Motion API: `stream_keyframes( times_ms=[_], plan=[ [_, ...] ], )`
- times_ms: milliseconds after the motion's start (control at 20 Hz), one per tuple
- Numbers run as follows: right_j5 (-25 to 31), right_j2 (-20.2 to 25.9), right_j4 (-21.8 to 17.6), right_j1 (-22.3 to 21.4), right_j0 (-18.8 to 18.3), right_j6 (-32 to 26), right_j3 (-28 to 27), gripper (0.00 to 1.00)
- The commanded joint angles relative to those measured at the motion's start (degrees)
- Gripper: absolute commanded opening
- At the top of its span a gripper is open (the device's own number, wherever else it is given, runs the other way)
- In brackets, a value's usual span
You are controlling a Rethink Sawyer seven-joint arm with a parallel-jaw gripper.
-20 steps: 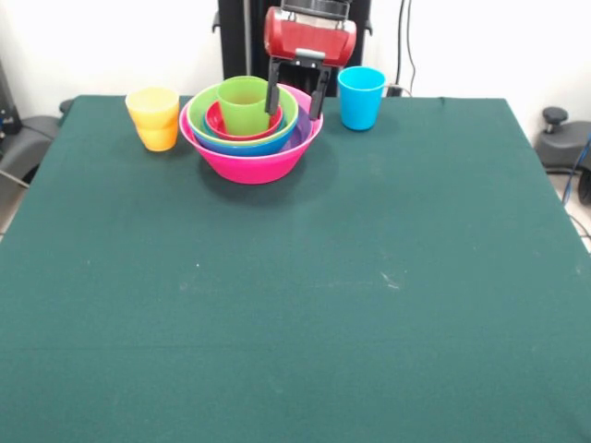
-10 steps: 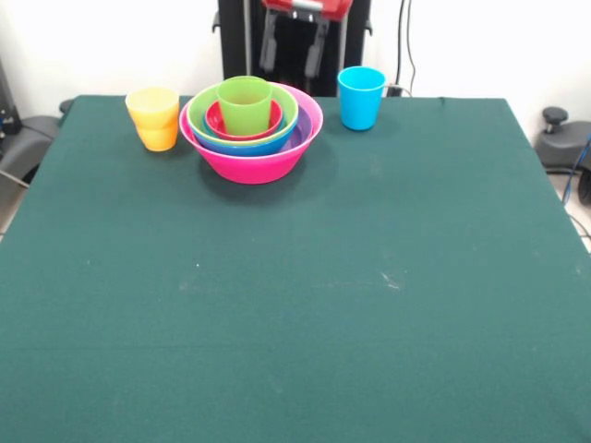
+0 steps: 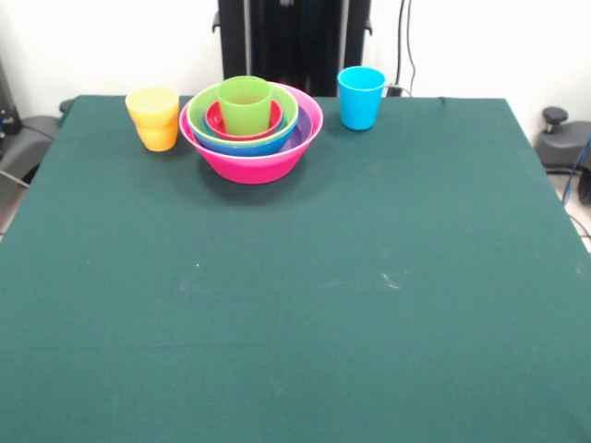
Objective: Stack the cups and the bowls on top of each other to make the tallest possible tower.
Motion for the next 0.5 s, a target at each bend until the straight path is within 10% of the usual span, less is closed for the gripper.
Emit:
stream_keyframes(
  times_ms=[50, 500],
  plan=[
    [3.8, 5.7, -3.4, -3.6, -0.5, 2.0, 11.9, 1.00],
    [4.4, 1.1, -2.5, -5.6, 5.7, 4.0, 12.5, 1.00]
  ],
)
